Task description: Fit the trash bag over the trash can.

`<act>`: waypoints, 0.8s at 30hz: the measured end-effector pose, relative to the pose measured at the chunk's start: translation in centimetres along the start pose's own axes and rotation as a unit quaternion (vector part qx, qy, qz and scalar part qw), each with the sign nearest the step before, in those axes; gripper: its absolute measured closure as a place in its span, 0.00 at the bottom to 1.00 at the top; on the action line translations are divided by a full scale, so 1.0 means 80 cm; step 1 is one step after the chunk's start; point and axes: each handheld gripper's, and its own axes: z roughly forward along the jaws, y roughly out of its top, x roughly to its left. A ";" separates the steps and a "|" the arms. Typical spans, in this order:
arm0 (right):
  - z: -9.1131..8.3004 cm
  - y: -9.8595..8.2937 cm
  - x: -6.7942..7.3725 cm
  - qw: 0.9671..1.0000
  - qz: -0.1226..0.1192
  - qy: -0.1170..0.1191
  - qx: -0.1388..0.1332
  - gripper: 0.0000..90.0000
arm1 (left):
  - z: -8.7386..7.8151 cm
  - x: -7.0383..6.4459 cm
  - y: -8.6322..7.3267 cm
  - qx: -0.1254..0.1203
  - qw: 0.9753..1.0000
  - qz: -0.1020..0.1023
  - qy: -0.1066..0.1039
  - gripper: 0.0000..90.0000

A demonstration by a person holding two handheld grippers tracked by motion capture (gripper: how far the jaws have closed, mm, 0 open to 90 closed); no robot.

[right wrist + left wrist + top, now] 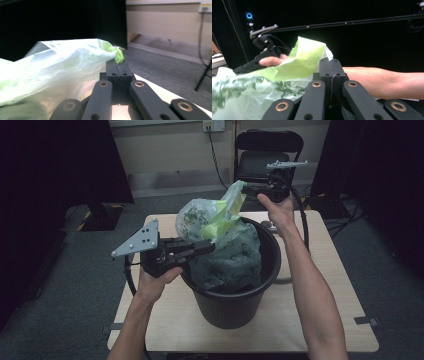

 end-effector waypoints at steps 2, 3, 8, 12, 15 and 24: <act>0.001 0.000 -0.006 1.000 0.009 -0.013 0.002 1.00 | 0.000 -0.003 0.002 0.000 1.000 0.003 -0.011 1.00; 0.001 0.000 -0.008 1.000 0.010 -0.010 0.002 1.00 | 0.000 -0.003 0.002 0.000 1.000 0.003 -0.011 1.00; 0.002 -0.003 -0.013 0.999 0.012 -0.037 0.000 1.00 | -0.001 -0.007 0.005 -0.009 1.000 -0.003 -0.023 1.00; 0.001 -0.009 -0.031 0.996 0.034 -0.079 0.003 1.00 | -0.001 -0.011 0.009 -0.003 1.000 0.007 -0.030 1.00; 0.002 -0.011 -0.036 0.995 0.037 -0.090 0.004 1.00 | -0.003 -0.015 0.012 -0.005 1.000 0.012 -0.029 1.00; 0.012 -0.020 -0.037 0.997 0.033 -0.068 0.003 1.00 | 0.003 -0.028 0.018 0.010 0.999 0.034 -0.028 0.84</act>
